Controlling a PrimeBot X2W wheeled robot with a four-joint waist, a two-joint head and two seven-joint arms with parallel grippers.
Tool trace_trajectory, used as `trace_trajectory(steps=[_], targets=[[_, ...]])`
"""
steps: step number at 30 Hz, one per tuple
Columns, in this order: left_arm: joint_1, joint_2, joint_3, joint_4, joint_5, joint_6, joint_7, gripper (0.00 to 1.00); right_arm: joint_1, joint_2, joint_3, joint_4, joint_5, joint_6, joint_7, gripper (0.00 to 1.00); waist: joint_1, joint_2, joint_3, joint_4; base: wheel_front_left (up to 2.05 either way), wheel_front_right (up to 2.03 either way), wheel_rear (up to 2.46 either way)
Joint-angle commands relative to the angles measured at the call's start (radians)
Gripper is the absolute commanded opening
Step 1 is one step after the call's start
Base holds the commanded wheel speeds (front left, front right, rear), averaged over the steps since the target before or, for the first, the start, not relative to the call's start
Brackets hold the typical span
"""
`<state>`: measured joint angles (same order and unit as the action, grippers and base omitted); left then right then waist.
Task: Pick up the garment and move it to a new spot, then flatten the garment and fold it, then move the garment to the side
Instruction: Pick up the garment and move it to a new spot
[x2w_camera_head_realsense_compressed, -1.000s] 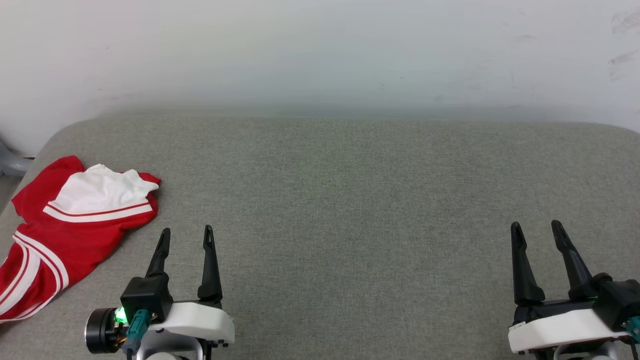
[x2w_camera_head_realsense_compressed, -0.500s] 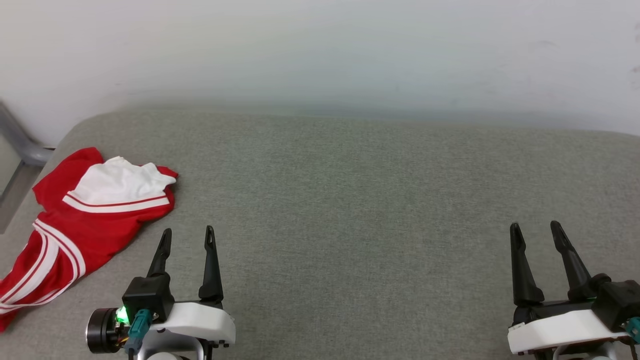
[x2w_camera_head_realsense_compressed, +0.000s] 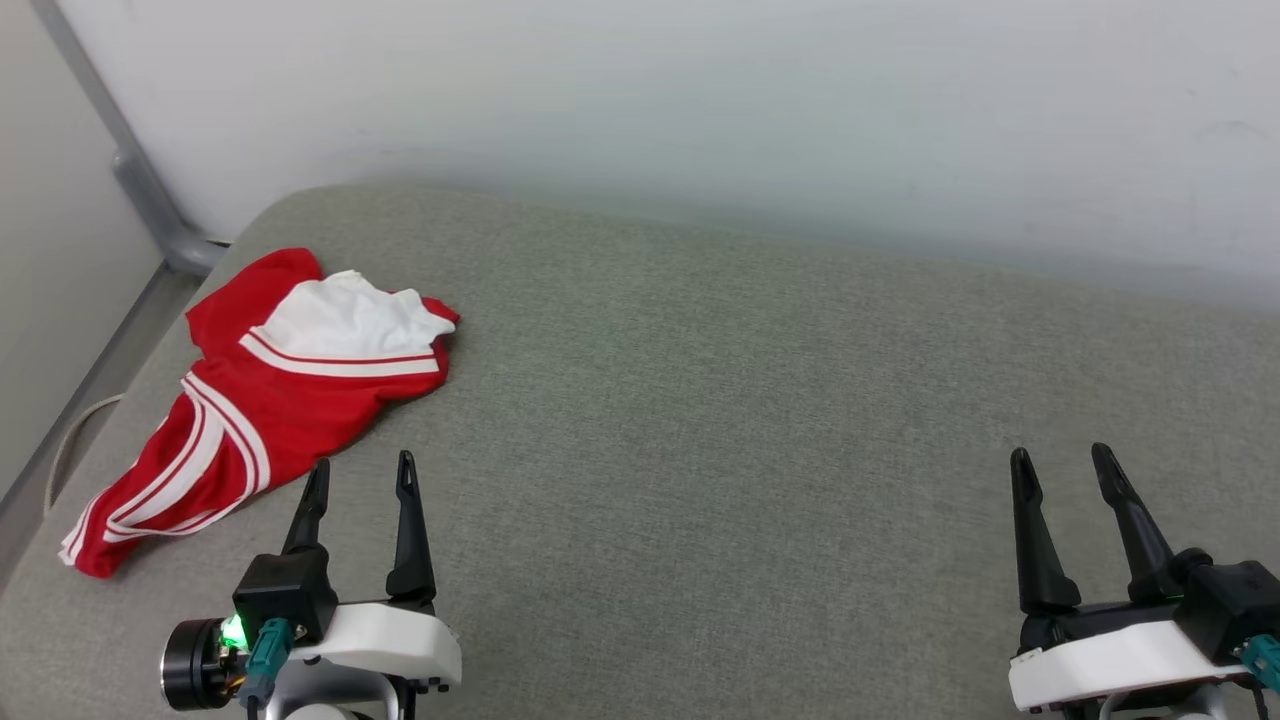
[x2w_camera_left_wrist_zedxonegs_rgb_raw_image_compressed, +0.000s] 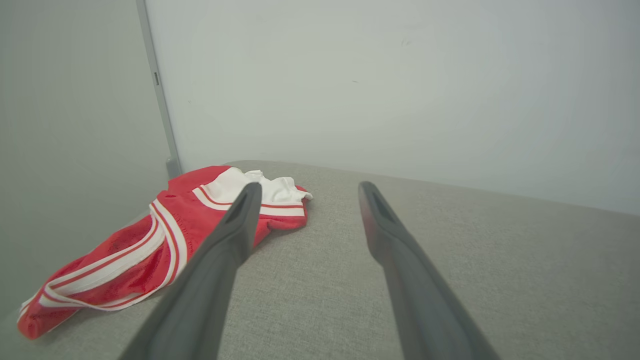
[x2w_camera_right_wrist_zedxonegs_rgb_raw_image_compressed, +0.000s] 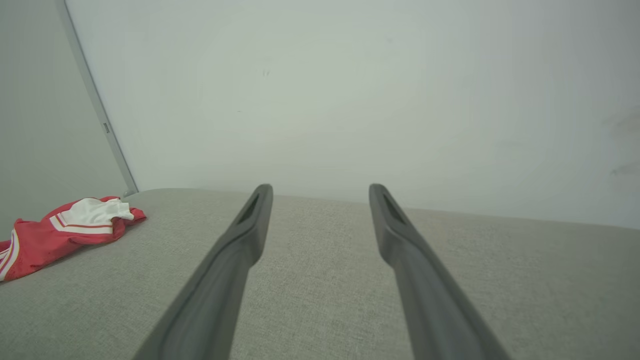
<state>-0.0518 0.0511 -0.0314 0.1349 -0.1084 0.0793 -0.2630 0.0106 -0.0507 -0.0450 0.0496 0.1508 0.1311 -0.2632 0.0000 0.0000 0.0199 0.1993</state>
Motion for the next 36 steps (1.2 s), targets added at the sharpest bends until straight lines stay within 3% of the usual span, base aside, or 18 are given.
trace_trajectory(steps=[1,23,36], targets=[[-0.006,-0.001,0.001,0.0,0.004,0.002,-0.003,1.0,0.003,0.001,0.0,-0.002,0.001,-0.001,-0.002,1.0,0.0,0.0,0.001,0.025,0.0,0.0,0.0],[-0.006,-0.001,0.018,0.005,-0.011,0.009,-0.003,1.0,0.002,0.001,0.015,-0.008,-0.023,-0.001,-0.002,1.0,0.0,0.0,0.016,0.27,0.0,0.0,0.0],[0.009,-0.001,0.027,-0.004,-0.03,0.018,-0.003,1.0,-0.013,0.001,0.035,-0.001,-0.033,-0.001,-0.002,1.0,0.0,0.0,0.027,0.329,0.0,0.0,0.0]])
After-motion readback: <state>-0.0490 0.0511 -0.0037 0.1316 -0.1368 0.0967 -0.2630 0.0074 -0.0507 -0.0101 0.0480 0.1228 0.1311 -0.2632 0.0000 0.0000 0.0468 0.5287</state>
